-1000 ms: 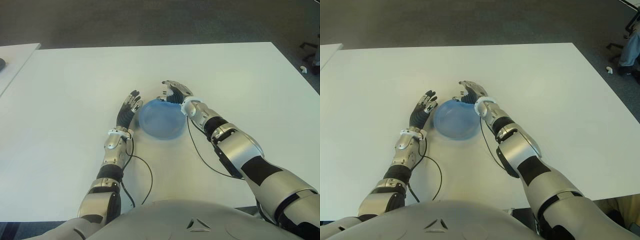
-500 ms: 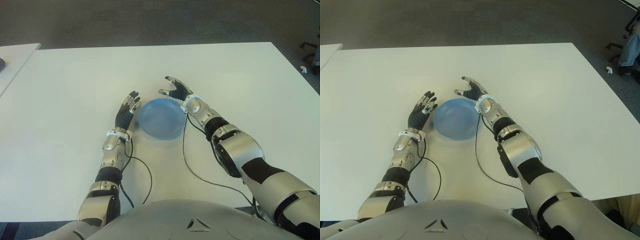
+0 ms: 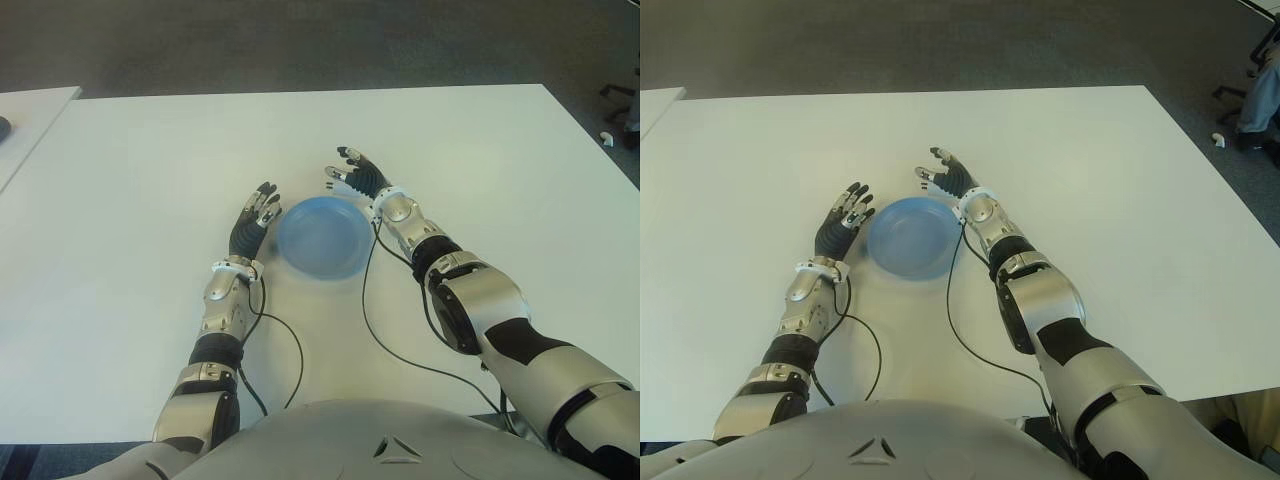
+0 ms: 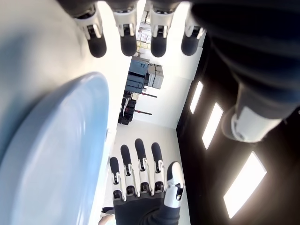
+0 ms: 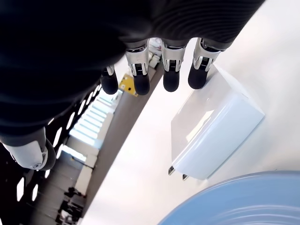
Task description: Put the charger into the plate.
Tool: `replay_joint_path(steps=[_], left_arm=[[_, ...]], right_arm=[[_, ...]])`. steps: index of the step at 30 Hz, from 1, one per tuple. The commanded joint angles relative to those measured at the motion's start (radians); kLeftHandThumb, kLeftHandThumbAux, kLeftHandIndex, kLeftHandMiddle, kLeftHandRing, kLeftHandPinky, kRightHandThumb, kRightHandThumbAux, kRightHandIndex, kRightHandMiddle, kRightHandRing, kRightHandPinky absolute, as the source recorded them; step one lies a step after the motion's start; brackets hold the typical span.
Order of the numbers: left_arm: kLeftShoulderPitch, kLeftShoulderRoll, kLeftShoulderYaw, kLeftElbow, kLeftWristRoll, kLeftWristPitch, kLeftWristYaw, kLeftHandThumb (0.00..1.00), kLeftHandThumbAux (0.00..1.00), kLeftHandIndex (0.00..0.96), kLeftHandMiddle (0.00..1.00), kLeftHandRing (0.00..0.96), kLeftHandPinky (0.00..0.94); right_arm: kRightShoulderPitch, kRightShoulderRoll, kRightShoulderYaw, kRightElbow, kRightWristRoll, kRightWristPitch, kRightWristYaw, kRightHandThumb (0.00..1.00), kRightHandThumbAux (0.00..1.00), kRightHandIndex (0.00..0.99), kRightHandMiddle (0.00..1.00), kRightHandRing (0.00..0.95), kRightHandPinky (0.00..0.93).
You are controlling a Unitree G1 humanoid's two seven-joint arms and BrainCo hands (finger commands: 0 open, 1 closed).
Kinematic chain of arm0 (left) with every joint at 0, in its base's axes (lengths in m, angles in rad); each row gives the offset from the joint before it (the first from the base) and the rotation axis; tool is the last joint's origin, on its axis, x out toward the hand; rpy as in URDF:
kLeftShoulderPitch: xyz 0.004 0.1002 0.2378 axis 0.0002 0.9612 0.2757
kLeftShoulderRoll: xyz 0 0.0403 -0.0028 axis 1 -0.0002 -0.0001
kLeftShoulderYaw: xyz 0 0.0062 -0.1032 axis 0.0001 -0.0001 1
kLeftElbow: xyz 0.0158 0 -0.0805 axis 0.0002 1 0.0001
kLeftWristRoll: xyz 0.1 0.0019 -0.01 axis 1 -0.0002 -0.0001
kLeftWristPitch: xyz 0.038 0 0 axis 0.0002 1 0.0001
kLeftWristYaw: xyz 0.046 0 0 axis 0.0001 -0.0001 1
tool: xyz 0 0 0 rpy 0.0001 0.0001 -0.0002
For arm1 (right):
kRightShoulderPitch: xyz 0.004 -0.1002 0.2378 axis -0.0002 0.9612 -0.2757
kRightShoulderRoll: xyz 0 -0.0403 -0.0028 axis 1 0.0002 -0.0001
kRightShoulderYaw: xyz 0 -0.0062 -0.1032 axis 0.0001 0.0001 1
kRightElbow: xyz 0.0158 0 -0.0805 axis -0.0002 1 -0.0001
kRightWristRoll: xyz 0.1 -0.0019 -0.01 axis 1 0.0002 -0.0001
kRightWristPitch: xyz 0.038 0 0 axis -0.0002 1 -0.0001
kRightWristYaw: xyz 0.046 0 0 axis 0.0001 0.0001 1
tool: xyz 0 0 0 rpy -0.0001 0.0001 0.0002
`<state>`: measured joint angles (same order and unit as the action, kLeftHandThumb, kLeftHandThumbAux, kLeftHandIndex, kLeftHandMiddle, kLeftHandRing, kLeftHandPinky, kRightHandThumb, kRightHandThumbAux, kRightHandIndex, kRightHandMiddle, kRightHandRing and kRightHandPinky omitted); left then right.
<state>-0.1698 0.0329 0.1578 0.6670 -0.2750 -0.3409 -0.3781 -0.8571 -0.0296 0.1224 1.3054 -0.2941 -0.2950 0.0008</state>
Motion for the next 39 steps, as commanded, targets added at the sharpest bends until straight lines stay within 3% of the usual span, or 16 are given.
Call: replay_joint_path(steps=[1,7,16,31,34,39], left_arm=[[0.034,0.009,0.009,0.027,-0.003,0.044,-0.01,0.041,0.568,0.0,0.058,0.038,0.017],[0.028,0.011,0.014,0.034,-0.007,0.051,-0.014,0.031,0.562,0.0,0.061,0.038,0.006],[0.017,0.012,0.024,0.049,-0.012,0.054,-0.02,0.028,0.559,0.0,0.062,0.037,0.007],[0.009,0.018,0.028,0.06,-0.015,0.056,-0.021,0.033,0.55,0.0,0.061,0.034,0.01],[0.009,0.018,0.029,0.061,-0.018,0.055,-0.026,0.033,0.55,0.0,0.06,0.033,0.005],[0.007,0.02,0.032,0.065,-0.019,0.054,-0.031,0.028,0.548,0.0,0.057,0.03,0.0]], right_arm=[[0.074,-0.012,-0.029,0.044,0.025,0.042,0.032,0.003,0.46,0.0,0.0,0.002,0.04],[0.074,-0.042,-0.036,0.04,0.022,0.037,0.047,0.007,0.474,0.0,0.0,0.0,0.03],[0.072,-0.135,-0.016,0.016,0.001,-0.002,0.085,0.0,0.481,0.0,0.0,0.0,0.021],[0.102,-0.282,0.128,-0.02,-0.128,-0.105,0.067,0.0,0.431,0.0,0.072,0.087,0.0],[0.116,-0.336,0.185,-0.036,-0.188,-0.132,0.042,0.0,0.422,0.0,0.099,0.14,0.06],[0.126,-0.371,0.227,-0.05,-0.229,-0.142,0.023,0.0,0.417,0.0,0.111,0.195,0.138]])
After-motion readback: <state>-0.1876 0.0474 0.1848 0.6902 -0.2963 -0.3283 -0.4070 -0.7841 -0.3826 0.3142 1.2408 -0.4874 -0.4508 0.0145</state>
